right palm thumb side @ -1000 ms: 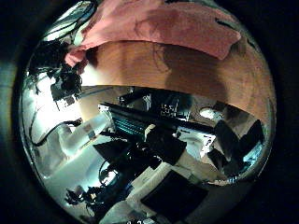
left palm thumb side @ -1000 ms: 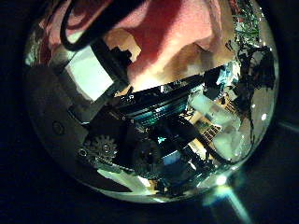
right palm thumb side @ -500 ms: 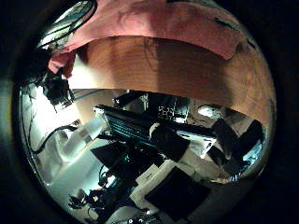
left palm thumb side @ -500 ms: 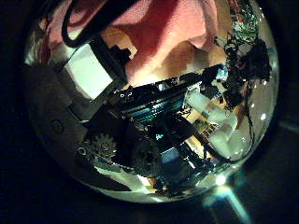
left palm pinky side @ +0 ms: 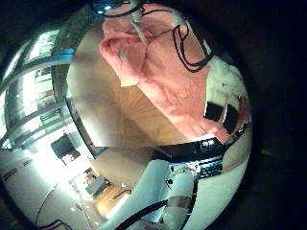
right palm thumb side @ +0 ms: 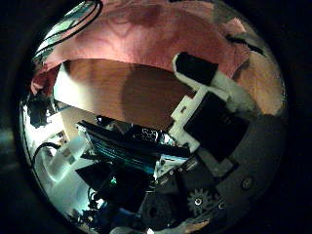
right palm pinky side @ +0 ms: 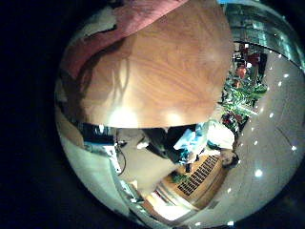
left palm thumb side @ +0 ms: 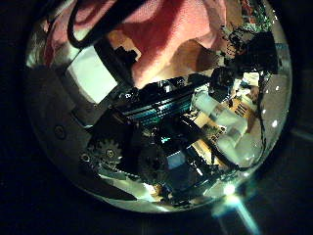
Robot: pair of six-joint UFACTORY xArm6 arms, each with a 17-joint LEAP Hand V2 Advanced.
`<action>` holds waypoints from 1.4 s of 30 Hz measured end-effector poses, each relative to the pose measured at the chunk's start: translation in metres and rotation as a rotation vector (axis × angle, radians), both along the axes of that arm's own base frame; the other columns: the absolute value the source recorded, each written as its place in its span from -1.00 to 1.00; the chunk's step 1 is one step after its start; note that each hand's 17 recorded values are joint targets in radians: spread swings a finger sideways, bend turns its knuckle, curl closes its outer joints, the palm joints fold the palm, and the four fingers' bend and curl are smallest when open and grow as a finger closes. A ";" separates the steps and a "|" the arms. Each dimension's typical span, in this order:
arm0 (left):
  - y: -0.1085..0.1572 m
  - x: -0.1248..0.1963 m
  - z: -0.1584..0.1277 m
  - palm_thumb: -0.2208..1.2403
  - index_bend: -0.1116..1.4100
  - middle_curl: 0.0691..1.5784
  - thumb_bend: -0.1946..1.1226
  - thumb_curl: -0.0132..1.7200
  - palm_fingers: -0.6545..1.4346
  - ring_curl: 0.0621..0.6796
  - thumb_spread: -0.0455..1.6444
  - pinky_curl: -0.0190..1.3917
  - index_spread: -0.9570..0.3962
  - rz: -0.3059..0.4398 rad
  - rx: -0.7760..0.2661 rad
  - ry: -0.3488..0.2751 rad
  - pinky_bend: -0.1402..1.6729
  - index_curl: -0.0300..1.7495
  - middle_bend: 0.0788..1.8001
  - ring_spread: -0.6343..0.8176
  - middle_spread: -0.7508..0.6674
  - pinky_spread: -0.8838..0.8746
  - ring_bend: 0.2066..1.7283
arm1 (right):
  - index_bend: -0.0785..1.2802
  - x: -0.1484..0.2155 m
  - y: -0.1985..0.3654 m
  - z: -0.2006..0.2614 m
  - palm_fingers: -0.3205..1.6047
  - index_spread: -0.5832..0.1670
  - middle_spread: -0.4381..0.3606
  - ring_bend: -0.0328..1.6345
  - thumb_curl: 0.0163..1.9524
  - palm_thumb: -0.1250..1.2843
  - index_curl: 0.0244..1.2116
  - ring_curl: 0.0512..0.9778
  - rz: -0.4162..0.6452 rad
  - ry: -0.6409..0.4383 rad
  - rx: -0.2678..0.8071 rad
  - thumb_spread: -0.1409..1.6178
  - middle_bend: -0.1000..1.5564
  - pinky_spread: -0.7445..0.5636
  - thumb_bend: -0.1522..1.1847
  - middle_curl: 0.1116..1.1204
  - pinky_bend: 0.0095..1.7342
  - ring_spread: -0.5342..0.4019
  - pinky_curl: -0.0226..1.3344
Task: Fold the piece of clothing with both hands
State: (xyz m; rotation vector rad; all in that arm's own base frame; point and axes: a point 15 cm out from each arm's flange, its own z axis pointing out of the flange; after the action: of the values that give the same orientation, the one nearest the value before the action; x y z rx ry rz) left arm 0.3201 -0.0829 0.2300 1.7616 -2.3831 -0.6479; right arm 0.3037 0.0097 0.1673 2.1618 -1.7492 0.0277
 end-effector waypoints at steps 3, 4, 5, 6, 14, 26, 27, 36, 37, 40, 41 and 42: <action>0.001 0.000 0.002 0.48 -0.62 0.66 -0.72 -0.24 0.49 0.49 0.48 -0.07 -0.38 -0.003 -0.003 0.003 0.56 0.82 -0.20 -0.73 -0.86 -0.67 0.63 | -0.28 0.002 0.001 0.000 0.56 -0.58 -0.58 0.43 -0.58 0.38 -0.33 -0.04 -0.002 -0.003 0.000 0.30 0.02 -0.37 -0.78 0.12 0.48 -0.50 -0.45; 0.001 0.000 0.003 0.48 -0.62 0.66 -0.72 -0.24 0.49 0.49 0.48 -0.07 -0.37 -0.006 -0.005 0.004 0.55 0.82 -0.20 -0.73 -0.86 -0.67 0.63 | -0.20 0.003 0.001 0.000 0.56 -0.60 -0.59 0.44 -0.58 0.39 -0.28 -0.01 -0.002 -0.008 0.002 0.30 0.06 -0.35 -0.79 0.17 0.49 -0.48 -0.44; 0.001 0.000 0.003 0.47 -0.62 0.66 -0.72 -0.24 0.49 0.49 0.48 -0.07 -0.37 -0.006 -0.004 0.005 0.55 0.82 -0.20 -0.73 -0.86 -0.68 0.63 | -0.11 0.005 0.002 0.000 0.57 -0.62 -0.60 0.45 -0.57 0.40 -0.22 0.01 -0.002 -0.015 0.004 0.30 0.10 -0.34 -0.79 0.21 0.50 -0.48 -0.41; 0.001 0.000 0.004 0.47 -0.63 0.66 -0.72 -0.24 0.49 0.49 0.48 -0.07 -0.36 -0.006 -0.005 0.005 0.55 0.83 -0.20 -0.73 -0.86 -0.68 0.63 | 0.00 0.007 0.002 0.001 0.60 -0.61 -0.59 0.46 -0.57 0.42 -0.16 0.03 0.000 -0.025 0.008 0.31 0.15 -0.32 -0.78 0.25 0.52 -0.46 -0.40; 0.006 -0.002 0.009 0.47 -0.63 0.66 -0.72 -0.24 0.49 0.48 0.48 -0.07 -0.31 -0.016 -0.005 0.024 0.55 0.86 -0.21 -0.73 -0.88 -0.68 0.63 | 0.46 0.021 -0.002 0.010 0.51 -0.49 -0.47 0.61 -0.58 0.47 0.19 0.20 -0.018 -0.075 0.031 0.58 0.43 -0.20 -0.77 0.46 0.62 -0.39 -0.27; 0.009 -0.005 0.017 0.46 -0.63 0.67 -0.72 -0.24 0.49 0.48 0.49 -0.07 -0.23 -0.025 -0.011 0.034 0.54 0.89 -0.23 -0.73 -0.90 -0.69 0.63 | 0.55 0.023 -0.004 0.041 0.41 -0.37 -0.39 0.69 -0.56 0.53 0.41 0.37 -0.030 -0.165 0.054 0.72 0.54 -0.14 -0.78 0.55 0.67 -0.35 -0.10; 0.009 -0.006 0.017 0.46 -0.63 0.67 -0.72 -0.24 0.49 0.48 0.49 -0.07 -0.22 -0.024 -0.011 0.035 0.54 0.89 -0.23 -0.73 -0.90 -0.69 0.63 | 0.51 0.023 -0.004 0.042 0.42 -0.37 -0.38 0.69 -0.57 0.47 0.40 0.35 -0.031 -0.166 0.053 0.72 0.54 -0.15 -0.81 0.53 0.66 -0.35 -0.11; 0.011 -0.007 0.018 0.46 -0.63 0.67 -0.72 -0.24 0.49 0.48 0.50 -0.07 -0.16 -0.031 -0.014 0.038 0.54 0.90 -0.23 -0.73 -0.91 -0.69 0.63 | -0.36 0.012 -0.008 0.036 -0.68 -0.27 -0.27 0.42 -0.68 -0.20 0.05 0.11 -0.038 -0.121 0.036 0.46 -0.09 -0.22 -0.84 0.12 0.49 -0.32 -0.19; 0.011 -0.007 0.018 0.46 -0.64 0.67 -0.72 -0.24 0.49 0.48 0.50 -0.07 -0.16 -0.031 -0.014 0.038 0.54 0.90 -0.23 -0.73 -0.92 -0.69 0.63 | -0.39 0.013 -0.008 0.035 -0.69 -0.24 -0.23 0.38 -0.69 -0.21 0.00 0.05 -0.037 -0.122 0.037 0.44 -0.13 -0.17 -0.83 0.08 0.44 -0.29 -0.23; 0.012 -0.008 0.017 0.46 -0.64 0.67 -0.72 -0.24 0.49 0.48 0.50 -0.07 -0.14 -0.032 -0.016 0.039 0.54 0.91 -0.23 -0.73 -0.92 -0.69 0.62 | -0.43 0.011 -0.007 0.031 -0.68 -0.12 -0.12 0.28 -0.69 -0.25 -0.09 -0.06 -0.044 -0.119 0.036 0.40 -0.21 -0.01 -0.82 -0.02 0.32 -0.20 -0.32; 0.012 -0.008 0.017 0.46 -0.64 0.67 -0.72 -0.24 0.49 0.48 0.50 -0.06 -0.13 -0.031 -0.016 0.040 0.54 0.91 -0.23 -0.73 -0.92 -0.69 0.62 | -0.45 0.006 -0.008 0.025 -0.68 -0.08 -0.10 0.26 -0.69 -0.26 -0.11 -0.08 -0.044 -0.105 0.034 0.39 -0.22 0.02 -0.82 -0.05 0.30 -0.18 -0.34; 0.013 -0.008 0.016 0.46 -0.64 0.67 -0.72 -0.24 0.49 0.49 0.50 -0.06 -0.13 -0.031 -0.015 0.042 0.54 0.91 -0.23 -0.73 -0.92 -0.69 0.62 | -0.46 0.000 -0.008 0.018 -0.66 -0.05 -0.08 0.24 -0.69 -0.26 -0.13 -0.10 -0.044 -0.089 0.032 0.38 -0.23 0.07 -0.82 -0.07 0.27 -0.16 -0.36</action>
State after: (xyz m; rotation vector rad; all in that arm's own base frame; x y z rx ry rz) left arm 0.3120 -0.0702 0.2462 1.6914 -2.3850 -0.6623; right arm 0.3033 0.0013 0.1851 2.1751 -1.8580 0.0864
